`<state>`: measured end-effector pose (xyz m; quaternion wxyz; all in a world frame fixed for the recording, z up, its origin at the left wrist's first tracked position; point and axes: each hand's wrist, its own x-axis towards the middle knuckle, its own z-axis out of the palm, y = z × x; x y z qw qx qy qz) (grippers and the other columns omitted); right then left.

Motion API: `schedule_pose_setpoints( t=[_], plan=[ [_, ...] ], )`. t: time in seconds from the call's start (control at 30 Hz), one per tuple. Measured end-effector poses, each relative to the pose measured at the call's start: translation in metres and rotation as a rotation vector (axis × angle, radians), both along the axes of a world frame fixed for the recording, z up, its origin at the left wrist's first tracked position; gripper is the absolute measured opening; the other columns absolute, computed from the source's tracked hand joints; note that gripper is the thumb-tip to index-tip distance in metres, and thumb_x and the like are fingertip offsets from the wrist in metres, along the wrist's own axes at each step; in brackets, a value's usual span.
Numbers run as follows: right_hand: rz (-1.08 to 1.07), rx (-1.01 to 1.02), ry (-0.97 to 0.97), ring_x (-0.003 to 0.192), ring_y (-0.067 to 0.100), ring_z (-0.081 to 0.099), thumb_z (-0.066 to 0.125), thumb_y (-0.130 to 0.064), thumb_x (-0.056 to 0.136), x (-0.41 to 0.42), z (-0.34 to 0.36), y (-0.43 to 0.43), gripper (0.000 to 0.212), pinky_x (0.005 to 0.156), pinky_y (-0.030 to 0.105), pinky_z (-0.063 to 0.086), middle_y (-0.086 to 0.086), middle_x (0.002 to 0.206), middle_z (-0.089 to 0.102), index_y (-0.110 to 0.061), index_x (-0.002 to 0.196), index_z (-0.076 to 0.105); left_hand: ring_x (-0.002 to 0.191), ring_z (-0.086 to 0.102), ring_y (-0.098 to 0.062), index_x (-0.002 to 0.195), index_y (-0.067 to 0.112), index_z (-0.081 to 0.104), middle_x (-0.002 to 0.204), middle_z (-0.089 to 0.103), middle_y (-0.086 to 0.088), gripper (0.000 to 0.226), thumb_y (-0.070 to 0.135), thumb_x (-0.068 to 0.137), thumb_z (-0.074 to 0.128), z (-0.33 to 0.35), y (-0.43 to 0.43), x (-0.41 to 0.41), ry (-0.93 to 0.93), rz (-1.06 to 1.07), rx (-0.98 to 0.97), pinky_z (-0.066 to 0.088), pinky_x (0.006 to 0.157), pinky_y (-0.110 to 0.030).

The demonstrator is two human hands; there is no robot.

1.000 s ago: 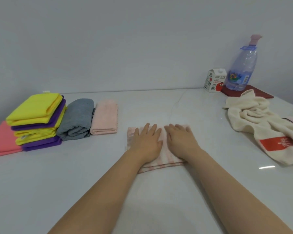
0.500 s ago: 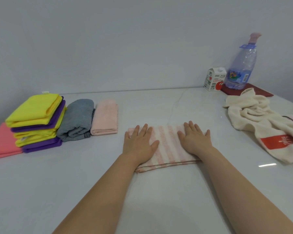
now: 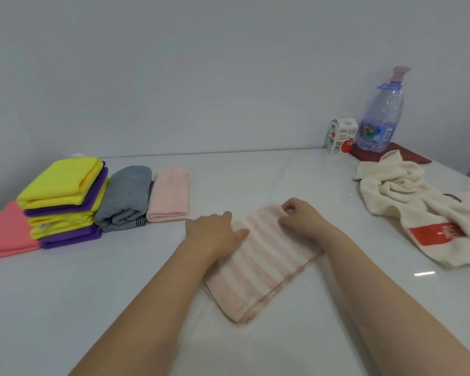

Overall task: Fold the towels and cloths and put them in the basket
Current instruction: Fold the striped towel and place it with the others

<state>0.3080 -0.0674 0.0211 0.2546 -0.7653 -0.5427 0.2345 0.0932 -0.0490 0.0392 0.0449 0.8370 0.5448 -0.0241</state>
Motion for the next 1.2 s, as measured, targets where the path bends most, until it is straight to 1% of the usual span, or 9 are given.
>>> schedule_pose_setpoints(
  t=[0.13,0.23,0.3,0.4,0.57,0.77,0.9,0.97,1.2],
  plan=[
    [0.062,0.013,-0.154,0.119,0.02,0.045,0.062,-0.025,0.086,-0.013,-0.002,-0.013,0.043,0.093,0.027,0.037,0.004,0.131,0.047,-0.017,0.127,0.049,0.077,0.055,-0.025,0.09,0.008,0.058,0.067,0.048,0.0,0.054,0.055,0.097,0.032,0.023,0.006,-0.008,0.055,0.032,-0.045,0.046,0.073,-0.032],
    [-0.038,-0.049,-0.445,0.112,0.025,0.05,0.057,-0.041,0.088,-0.015,0.004,-0.028,0.044,0.09,0.035,0.043,0.005,0.122,0.051,-0.015,0.123,0.048,0.085,0.059,-0.024,0.076,0.011,0.05,0.073,0.051,0.0,0.045,0.049,0.097,0.037,0.018,0.014,0.002,-0.019,0.018,-0.051,0.043,0.069,-0.029],
    [-0.057,-0.167,-0.521,0.098,0.024,0.056,0.057,-0.048,0.086,-0.013,0.009,-0.035,0.038,0.079,0.033,0.045,0.003,0.104,0.058,-0.014,0.104,0.053,0.097,0.059,-0.023,0.097,0.01,0.061,0.094,0.06,0.0,0.04,0.045,0.096,0.042,0.009,0.018,0.014,-0.167,-0.024,-0.127,0.044,0.075,-0.03],
    [-0.024,-0.332,-0.48,0.081,0.022,0.057,0.064,-0.051,0.08,-0.008,0.017,-0.04,0.039,0.073,0.029,0.043,0.0,0.082,0.06,-0.014,0.075,0.052,0.117,0.051,-0.021,0.13,0.015,0.051,0.128,0.053,-0.002,0.047,0.044,0.093,0.051,0.003,0.014,0.032,-0.415,-0.028,-0.261,0.041,0.093,-0.031],
    [0.07,-0.393,-0.369,0.104,0.022,0.06,0.07,-0.05,0.077,0.003,0.026,-0.048,0.061,0.088,0.031,0.046,0.008,0.114,0.064,-0.002,0.114,0.062,0.127,0.045,-0.024,0.141,0.009,0.039,0.143,0.042,-0.007,0.065,0.027,0.085,0.067,0.005,0.014,0.048,-0.575,0.086,-0.421,0.038,0.097,-0.029],
    [0.169,-0.467,-0.241,0.053,0.016,0.039,0.075,-0.034,0.076,0.017,0.035,-0.039,0.039,0.054,0.024,0.032,0.0,0.061,0.044,-0.017,0.061,0.044,0.096,0.062,-0.028,0.124,0.0,0.057,0.114,0.064,-0.015,0.048,0.002,0.079,0.072,0.015,0.032,0.024,-0.851,0.219,-0.639,0.052,0.086,-0.035],
    [0.018,-0.194,-0.077,0.05,0.014,0.043,0.074,-0.02,0.078,0.011,0.036,-0.018,0.022,0.049,0.022,0.036,0.001,0.058,0.051,-0.011,0.068,0.057,0.066,0.052,-0.018,0.08,0.009,0.063,0.077,0.057,-0.007,0.014,0.008,0.076,0.076,0.021,0.047,0.003,-0.836,0.204,-0.495,0.041,0.06,-0.025],
    [-0.041,-0.024,-0.02,0.045,0.014,0.042,0.072,-0.016,0.079,0.003,0.036,-0.005,0.015,0.045,0.02,0.034,0.003,0.055,0.052,-0.008,0.073,0.06,0.059,0.04,-0.02,0.063,0.01,0.049,0.067,0.045,-0.008,0.031,0.012,0.075,0.077,0.022,0.059,-0.003,-0.841,0.205,-0.38,0.031,0.053,-0.024],
    [-0.147,0.143,0.208,0.041,0.017,0.043,0.061,-0.018,0.087,-0.011,0.027,0.017,0.018,0.037,0.018,0.033,0.01,0.054,0.056,-0.007,0.076,0.051,0.055,0.05,-0.018,0.069,0.02,0.044,0.067,0.055,-0.008,0.032,0.024,0.08,0.074,0.015,0.058,-0.01,-0.782,0.223,-0.376,0.039,0.051,-0.024]
  ],
)
